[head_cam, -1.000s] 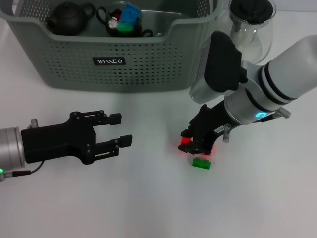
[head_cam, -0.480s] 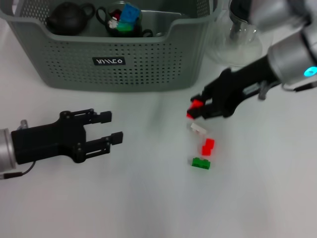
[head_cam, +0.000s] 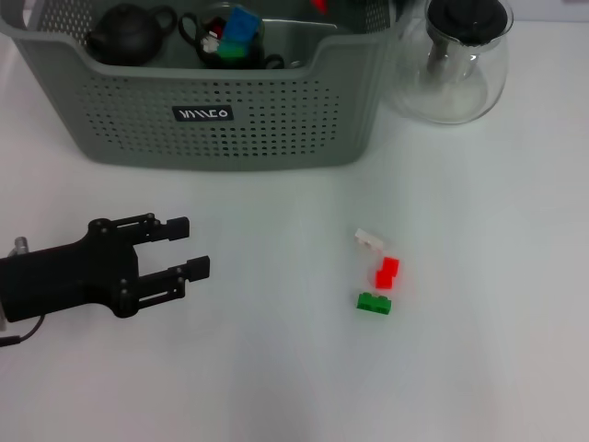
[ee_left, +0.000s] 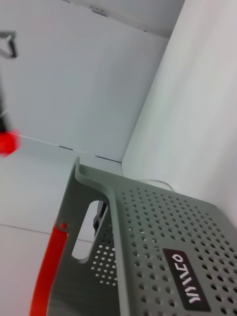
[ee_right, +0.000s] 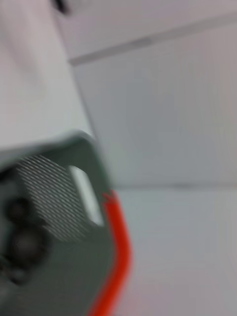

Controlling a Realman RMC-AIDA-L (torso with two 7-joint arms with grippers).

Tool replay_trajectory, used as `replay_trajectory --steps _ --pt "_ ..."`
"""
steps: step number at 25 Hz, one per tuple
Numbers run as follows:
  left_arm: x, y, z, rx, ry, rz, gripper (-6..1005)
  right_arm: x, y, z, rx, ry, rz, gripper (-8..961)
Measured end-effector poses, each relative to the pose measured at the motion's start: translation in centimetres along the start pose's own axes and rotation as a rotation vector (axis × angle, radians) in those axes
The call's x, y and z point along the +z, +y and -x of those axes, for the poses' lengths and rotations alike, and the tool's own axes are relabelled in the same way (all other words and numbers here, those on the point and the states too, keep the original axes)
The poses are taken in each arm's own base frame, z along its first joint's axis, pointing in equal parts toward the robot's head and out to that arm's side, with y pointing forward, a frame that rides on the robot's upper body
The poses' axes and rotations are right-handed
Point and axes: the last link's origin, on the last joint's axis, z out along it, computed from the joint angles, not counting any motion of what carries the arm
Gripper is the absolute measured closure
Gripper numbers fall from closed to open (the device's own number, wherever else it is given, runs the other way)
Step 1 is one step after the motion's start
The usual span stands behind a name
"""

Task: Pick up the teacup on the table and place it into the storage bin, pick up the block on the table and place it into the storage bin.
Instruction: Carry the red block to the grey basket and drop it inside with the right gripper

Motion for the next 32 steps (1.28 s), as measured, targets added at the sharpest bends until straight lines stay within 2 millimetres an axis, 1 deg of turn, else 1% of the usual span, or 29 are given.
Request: replay_trajectory --steps 2,3,4,6,8,11,15,17,20,23,28,32 --pt "0.2 0.0 -0.1 0.001 0.004 0.003 379 0.8 -0.6 1.8 0.009 -0.055 -0.055 646" --pt "0.3 0.0 -0.2 0.001 0.006 0.004 379 2.1 -1.1 2.8 0.016 -0.079 -0.094 646" --pt "0.3 0.0 -0.2 0.002 0.009 0.006 379 2.1 -1.1 2.8 0.016 -0.079 -0.094 646" --pt "0.5 -0.1 -0.3 0.004 0.014 0.008 379 4.1 -1.7 3.5 0.025 -0.093 -0.128 647" --pt "0.6 -0.1 -0.4 0.004 0.016 0.010 378 6.0 -2.5 3.8 0.047 -0.100 -0.164 647" --pt "0.7 0.0 -0.5 0.005 0.019 0.013 378 8.8 -3.8 3.8 0.079 -0.078 -0.219 648" --pt "1.1 -0.1 -0.7 0.009 0.023 0.021 378 12.7 -4.7 3.4 0.077 -0.001 -0.294 649" --pt "1.4 -0.2 -0.8 0.009 0.026 0.026 378 14.3 -4.7 3.2 0.071 0.039 -0.323 648" --pt "1.6 -0.2 -0.9 0.007 0.027 0.031 378 15.7 -4.5 3.1 0.061 0.072 -0.348 648" --pt "1.7 -0.1 -0.8 0.004 0.029 0.032 378 16.5 -4.1 2.6 0.065 0.103 -0.348 648" --pt "1.7 -0.1 -0.8 0.002 0.031 0.032 377 16.7 -4.0 1.6 0.081 0.133 -0.349 649" --pt "1.7 -0.1 -0.8 0.001 0.032 0.031 377 16.6 -3.8 1.5 0.093 0.148 -0.327 650"
